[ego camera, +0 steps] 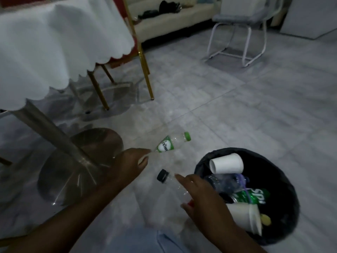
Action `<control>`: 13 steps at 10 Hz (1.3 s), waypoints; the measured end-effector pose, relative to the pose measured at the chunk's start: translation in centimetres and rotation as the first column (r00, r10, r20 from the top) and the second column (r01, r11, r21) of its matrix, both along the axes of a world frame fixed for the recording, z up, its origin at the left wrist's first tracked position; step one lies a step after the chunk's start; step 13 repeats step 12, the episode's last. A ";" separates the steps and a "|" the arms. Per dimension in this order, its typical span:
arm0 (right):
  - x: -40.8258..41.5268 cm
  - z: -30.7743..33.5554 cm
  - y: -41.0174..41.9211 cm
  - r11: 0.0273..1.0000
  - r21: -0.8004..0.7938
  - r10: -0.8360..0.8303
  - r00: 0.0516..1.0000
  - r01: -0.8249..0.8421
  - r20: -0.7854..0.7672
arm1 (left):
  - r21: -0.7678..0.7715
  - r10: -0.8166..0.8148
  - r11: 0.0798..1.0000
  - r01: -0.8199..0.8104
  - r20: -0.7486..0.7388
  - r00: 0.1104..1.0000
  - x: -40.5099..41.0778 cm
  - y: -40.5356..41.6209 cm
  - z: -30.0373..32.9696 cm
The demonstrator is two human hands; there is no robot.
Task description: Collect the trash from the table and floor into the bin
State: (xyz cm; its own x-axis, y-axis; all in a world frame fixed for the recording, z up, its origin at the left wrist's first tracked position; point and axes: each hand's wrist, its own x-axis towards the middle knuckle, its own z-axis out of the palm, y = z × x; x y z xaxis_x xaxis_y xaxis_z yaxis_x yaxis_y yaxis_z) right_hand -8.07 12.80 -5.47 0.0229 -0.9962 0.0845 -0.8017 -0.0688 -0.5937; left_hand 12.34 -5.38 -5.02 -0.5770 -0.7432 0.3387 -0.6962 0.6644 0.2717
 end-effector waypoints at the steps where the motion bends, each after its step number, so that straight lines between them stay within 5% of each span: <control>1: -4.2 -0.5 2.7 0.991 -0.108 -0.074 0.997 0.077 0.030 | -0.018 -0.182 0.983 0.183 0.042 0.982 -5.9 1.7 2.5; 4: -13.2 -4.5 7.7 0.987 -0.092 -0.140 0.984 0.130 -0.107 | 0.121 -0.492 0.868 0.481 0.340 0.802 -21.0 4.7 4.0; 7: -16.1 -8.3 8.3 0.981 -0.057 -0.189 0.981 0.186 -0.049 | 0.140 -0.520 0.810 0.570 0.622 0.586 -26.9 8.1 2.1; 10: -17.1 -11.3 8.7 0.984 -0.045 -0.173 0.984 0.171 -0.039 | 0.135 -0.569 0.744 0.654 0.640 0.515 -26.8 9.3 -0.9; 13: -15.3 -9.0 9.1 0.943 -0.173 -0.274 0.958 0.285 0.085 | 0.287 -0.611 0.782 0.553 0.526 0.591 -26.0 7.9 0.9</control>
